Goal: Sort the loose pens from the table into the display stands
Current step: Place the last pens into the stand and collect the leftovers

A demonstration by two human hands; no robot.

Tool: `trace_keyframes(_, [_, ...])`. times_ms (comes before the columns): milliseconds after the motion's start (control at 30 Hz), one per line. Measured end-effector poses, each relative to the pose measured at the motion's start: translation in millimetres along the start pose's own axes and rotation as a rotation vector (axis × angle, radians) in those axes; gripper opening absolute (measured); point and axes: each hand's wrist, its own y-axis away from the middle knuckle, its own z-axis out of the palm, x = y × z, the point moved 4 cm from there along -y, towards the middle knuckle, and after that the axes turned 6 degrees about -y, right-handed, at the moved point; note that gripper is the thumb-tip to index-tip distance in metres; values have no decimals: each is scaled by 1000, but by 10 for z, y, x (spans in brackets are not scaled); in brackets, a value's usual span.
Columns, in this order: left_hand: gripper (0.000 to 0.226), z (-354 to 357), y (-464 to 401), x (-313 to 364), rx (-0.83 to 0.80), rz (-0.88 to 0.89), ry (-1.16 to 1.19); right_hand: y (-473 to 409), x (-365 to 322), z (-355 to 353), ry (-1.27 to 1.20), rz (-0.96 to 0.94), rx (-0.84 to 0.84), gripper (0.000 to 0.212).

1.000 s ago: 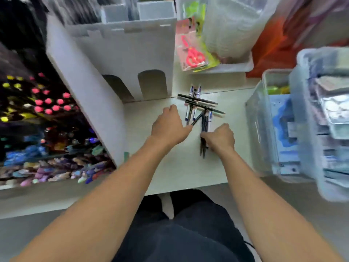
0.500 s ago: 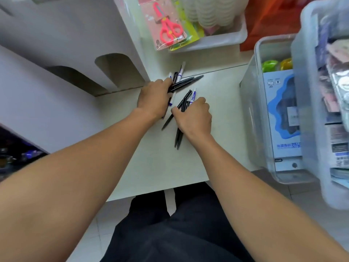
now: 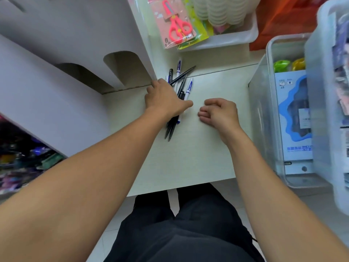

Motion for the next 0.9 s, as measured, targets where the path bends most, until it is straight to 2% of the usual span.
trace_keyframes(100, [92, 1, -59, 179, 48, -11, -26, 16, 65, -213, 47, -18, 32, 19])
trace_keyframes(233, [54, 2, -126, 284, 3, -1, -13, 46, 167, -319, 51, -45, 40, 16])
trace_keyframes(500, [26, -4, -63, 43, -69, 64, 22, 20, 117, -159, 140, -98, 38, 14])
trace_keyframes(600, [6, 30, 15, -169, -196, 73, 279, 84, 62, -14, 117, -67, -41, 14])
trace_keyframes(667, [12, 88, 128, -340, -263, -3, 597, 145, 62, 87, 115, -68, -89, 11])
trace_keyframes(767, [14, 159, 287, -610, -253, -97, 817, 257, 137, 216, 365, -208, -170, 15])
trace_keyframes(900, [14, 222, 444, -844, -263, -86, 860, 379, 356, 291, 846, -513, -323, 45])
